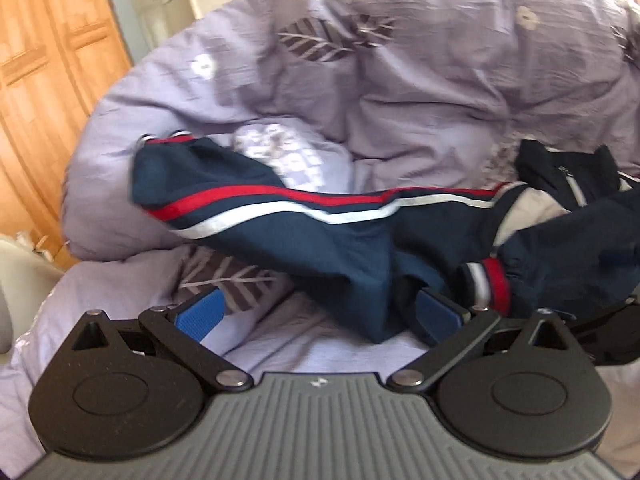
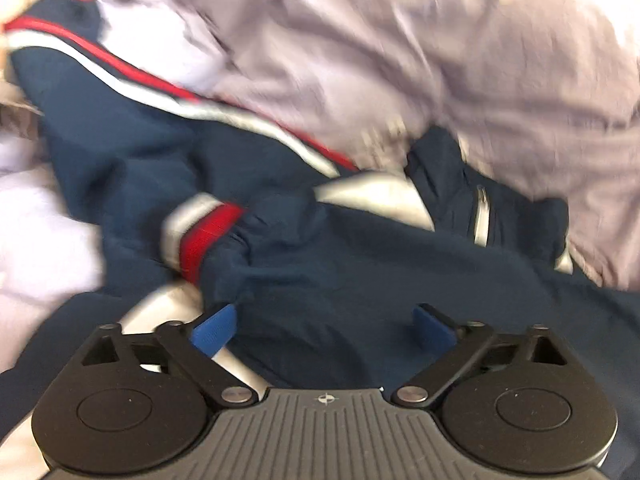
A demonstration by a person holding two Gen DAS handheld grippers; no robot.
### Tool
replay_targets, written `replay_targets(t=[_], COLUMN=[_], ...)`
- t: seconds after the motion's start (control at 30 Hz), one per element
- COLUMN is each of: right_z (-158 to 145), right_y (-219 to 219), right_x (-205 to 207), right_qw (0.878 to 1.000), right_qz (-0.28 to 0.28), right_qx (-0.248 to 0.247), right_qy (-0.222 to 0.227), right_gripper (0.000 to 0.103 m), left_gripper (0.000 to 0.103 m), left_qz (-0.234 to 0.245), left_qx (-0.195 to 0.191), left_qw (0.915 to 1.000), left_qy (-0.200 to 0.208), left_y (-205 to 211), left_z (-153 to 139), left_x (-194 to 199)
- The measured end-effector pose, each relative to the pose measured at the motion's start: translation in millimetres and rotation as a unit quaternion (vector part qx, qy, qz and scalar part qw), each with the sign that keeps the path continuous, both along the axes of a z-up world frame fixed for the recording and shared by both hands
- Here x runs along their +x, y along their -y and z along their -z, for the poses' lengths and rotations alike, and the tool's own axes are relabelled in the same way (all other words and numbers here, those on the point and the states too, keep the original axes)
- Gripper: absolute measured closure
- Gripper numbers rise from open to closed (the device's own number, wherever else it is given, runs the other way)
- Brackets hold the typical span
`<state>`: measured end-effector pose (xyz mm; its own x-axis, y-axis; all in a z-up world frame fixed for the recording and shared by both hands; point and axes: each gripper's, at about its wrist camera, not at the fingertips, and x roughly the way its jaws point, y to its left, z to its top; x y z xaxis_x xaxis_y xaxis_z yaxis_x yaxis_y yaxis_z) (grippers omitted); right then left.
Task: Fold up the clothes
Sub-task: 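Grasp the other striped sleeve cuff with the right gripper and lift it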
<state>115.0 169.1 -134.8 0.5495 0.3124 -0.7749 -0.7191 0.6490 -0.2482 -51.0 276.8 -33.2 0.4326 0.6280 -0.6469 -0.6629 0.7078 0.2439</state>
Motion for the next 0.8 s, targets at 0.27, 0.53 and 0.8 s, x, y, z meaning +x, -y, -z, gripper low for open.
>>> replay_targets(t=[0.27,0.53,0.8], right_z=[-77.8,-178.2,-155.8], right_y=[-25.1,-156.6,-182.5], right_x=[-27.4,-95.1,-54.3], right_qw=[0.988,0.917,0.959], right_qz=[-0.120,-0.327,-0.166], right_qx=[0.099,0.222,0.212], right_qy=[0.019,-0.052,-0.087], right_gripper=[0.017,0.003,0.098], left_gripper=[0.000,0.000,0.001], left_qz=[-0.046,-0.071,-0.133], left_qx=[-0.010,-0.152,-0.293], left_qw=[0.9988,0.9814,0.9277], left_qy=[0.012,0.093,0.189], left_y=[-42.9,-75.6,-114.7], left_z=[5.1,42.8,65.2], left_x=[-51.4,-94.5,-130.7])
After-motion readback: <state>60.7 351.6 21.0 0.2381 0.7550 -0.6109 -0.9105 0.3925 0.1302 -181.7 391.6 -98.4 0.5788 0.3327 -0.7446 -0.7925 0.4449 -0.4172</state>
